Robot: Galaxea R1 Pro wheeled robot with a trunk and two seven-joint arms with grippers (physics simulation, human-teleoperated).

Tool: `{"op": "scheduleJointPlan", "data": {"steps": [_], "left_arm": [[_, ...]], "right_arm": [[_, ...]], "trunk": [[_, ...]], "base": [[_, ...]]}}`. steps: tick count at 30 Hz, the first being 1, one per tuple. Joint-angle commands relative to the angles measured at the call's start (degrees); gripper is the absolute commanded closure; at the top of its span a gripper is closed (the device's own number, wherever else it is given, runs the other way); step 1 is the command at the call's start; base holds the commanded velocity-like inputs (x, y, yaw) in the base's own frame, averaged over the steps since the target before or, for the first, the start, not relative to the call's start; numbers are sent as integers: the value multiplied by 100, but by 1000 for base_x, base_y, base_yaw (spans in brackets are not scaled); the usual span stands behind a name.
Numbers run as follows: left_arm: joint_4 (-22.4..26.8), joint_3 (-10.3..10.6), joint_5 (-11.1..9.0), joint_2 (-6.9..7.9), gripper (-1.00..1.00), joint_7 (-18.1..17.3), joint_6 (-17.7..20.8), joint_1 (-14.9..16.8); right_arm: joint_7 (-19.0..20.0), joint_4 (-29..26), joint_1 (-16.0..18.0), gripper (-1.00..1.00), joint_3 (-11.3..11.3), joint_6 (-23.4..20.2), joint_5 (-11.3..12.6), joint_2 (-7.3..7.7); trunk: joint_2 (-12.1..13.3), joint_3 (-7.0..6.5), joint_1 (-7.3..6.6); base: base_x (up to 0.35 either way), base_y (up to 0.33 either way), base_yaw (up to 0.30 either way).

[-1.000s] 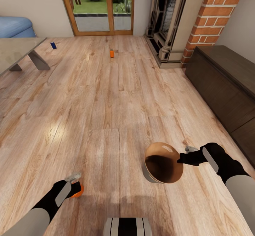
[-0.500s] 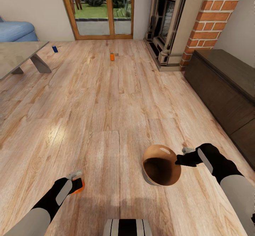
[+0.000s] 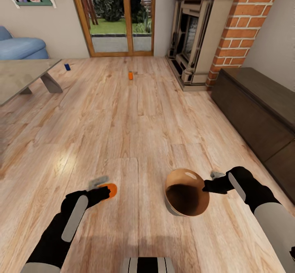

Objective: Put the three can of soda from the living room inside the tash can in the kitchen.

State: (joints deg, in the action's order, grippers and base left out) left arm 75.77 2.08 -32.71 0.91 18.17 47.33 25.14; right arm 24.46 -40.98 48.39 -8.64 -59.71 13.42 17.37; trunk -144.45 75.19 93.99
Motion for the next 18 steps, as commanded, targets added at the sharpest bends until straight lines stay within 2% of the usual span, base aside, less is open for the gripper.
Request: {"op": "scheduleJointPlan", "data": {"steps": [1,2,4,6,8,9,11,12,13,14,16,18], "left_arm": [[324,6,54,-194,100,63,207,-15],[589,14,51,-397,100,117,420,-6],[843,30,49,-585,100,152,661,14],[1261,139,8,-818,100,188,992,143],[1373,228,-111,-879,100,199,1076,225],[1442,324,-293,-916,100,219,1130,285],[1492,432,-477,-942,100,275,1165,330],[1530,556,-625,-958,100,363,1187,389],[1544,628,-681,-964,100,414,1195,425],[1564,791,-767,-975,100,502,1206,507],[1576,943,-854,-983,100,564,1213,591],[1587,1117,-1025,-989,100,620,1219,688]], "right_arm": [[38,9,3,100,6,-29,157,10],[37,16,5,100,6,-29,158,15],[37,20,5,100,5,-29,156,11],[34,81,6,100,1,-29,147,-18],[33,196,15,100,8,-29,143,-28],[31,383,39,100,13,-29,140,-37],[28,597,68,100,17,-29,135,-45],[26,784,109,100,18,-29,132,-50],[26,856,128,100,19,-29,131,-51],[25,960,155,100,19,-29,129,-54],[24,1029,171,100,20,-29,128,-55],[13,1104,187,100,18,-29,127,-57]], "trunk": [[2,-23,-2],[3,-45,-5],[6,-89,-10],[9,-133,-15],[11,-178,-20],[13,-200,-23],[15,-244,-28],[17,-266,-30],[18,-288,-33],[19,-311,-35],[22,-355,-41],[25,-399,-46]], "base": [[0,0,0],[0,0,0],[0,0,0],[0,0,0],[0,0,0],[0,0,0],[0,0,0],[0,0,0],[0,0,0],[0,0,0],[0,0,0],[0,0,0]]}}
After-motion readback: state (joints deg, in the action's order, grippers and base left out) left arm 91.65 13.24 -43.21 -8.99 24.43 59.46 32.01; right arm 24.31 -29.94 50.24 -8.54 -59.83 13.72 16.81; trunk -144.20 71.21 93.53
